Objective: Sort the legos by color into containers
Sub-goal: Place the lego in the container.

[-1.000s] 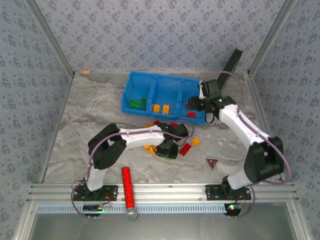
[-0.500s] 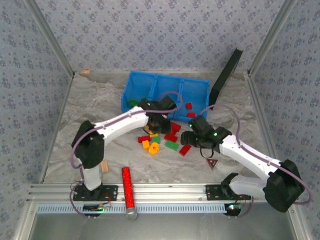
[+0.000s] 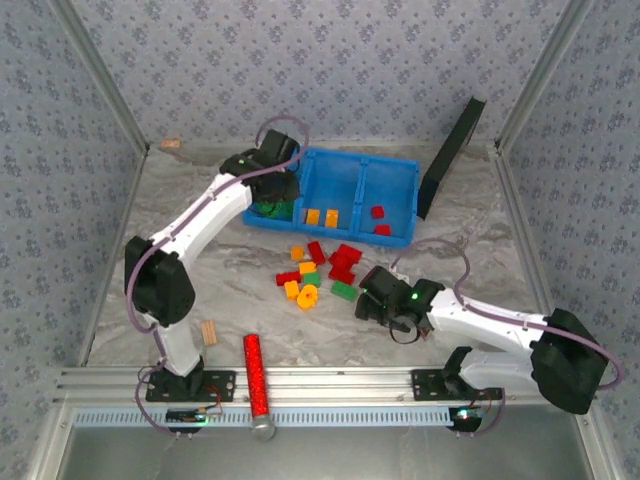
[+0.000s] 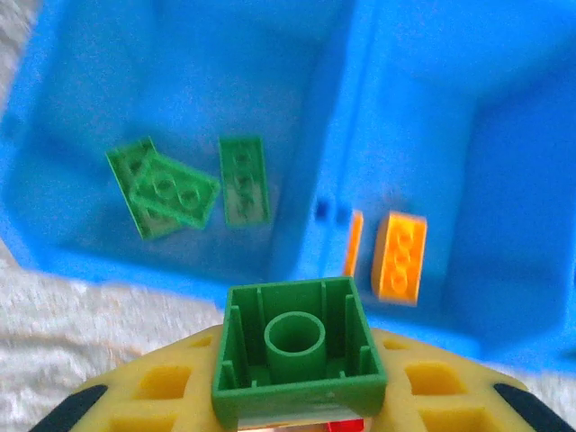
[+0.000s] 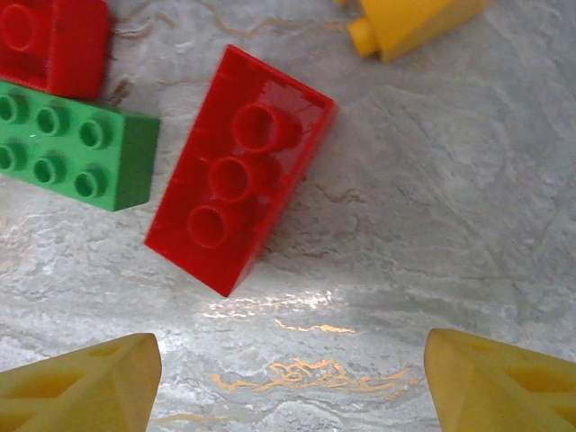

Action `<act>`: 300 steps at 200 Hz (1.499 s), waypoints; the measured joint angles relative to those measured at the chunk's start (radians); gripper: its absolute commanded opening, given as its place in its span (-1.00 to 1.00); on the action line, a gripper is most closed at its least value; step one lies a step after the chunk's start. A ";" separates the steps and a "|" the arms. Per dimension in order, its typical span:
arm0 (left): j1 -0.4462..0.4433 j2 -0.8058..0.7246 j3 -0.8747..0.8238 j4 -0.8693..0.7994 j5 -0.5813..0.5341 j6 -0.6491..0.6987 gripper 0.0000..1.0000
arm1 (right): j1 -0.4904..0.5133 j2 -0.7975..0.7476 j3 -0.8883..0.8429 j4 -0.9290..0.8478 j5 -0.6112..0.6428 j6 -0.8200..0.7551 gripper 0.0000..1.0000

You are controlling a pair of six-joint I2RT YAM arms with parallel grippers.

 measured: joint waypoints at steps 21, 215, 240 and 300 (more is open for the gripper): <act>0.047 0.100 0.107 0.011 -0.015 0.010 -0.50 | -0.008 -0.010 0.000 -0.001 0.005 0.018 0.58; 0.147 0.541 0.332 0.043 -0.006 0.007 -0.07 | -0.089 -0.025 -0.031 0.089 0.006 0.091 0.55; 0.153 0.541 0.308 0.055 0.002 0.002 0.10 | -0.116 0.013 -0.031 0.130 0.006 0.105 0.53; 0.153 0.519 0.257 0.108 0.026 0.002 0.17 | -0.159 0.121 -0.024 0.207 0.002 0.111 0.47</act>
